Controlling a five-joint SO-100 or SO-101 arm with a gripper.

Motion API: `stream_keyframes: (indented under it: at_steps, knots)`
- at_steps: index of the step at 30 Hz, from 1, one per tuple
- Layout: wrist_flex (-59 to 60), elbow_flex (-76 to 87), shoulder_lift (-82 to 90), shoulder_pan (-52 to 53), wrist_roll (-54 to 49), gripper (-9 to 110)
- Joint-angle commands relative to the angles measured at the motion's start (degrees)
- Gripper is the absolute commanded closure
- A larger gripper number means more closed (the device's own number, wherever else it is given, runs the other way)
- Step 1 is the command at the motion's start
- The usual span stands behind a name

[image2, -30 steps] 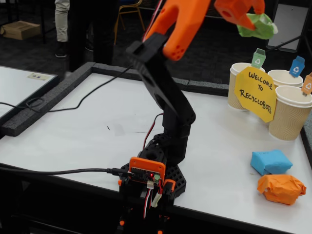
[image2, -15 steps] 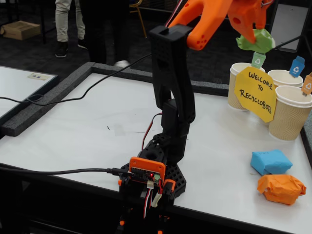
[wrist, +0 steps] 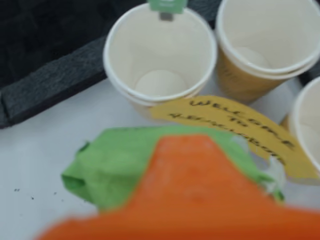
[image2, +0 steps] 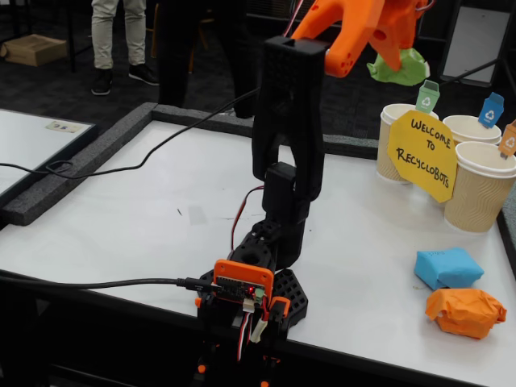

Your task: Sort rubbish by color.

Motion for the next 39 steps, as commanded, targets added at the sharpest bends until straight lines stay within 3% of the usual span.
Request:
stream_keyframes:
  at_steps: [1, 16, 34, 39]
  knots:
    - [-0.4, -7.7, -1.1, -2.4, -0.7, 101]
    - [-7.6, -15.2, -15.0, -1.9, -0.8, 101]
    - [-17.0, -17.8, -20.3, -0.2, -0.8, 101]
    - [-21.4, -15.7, -20.5, 0.8, -0.8, 90]
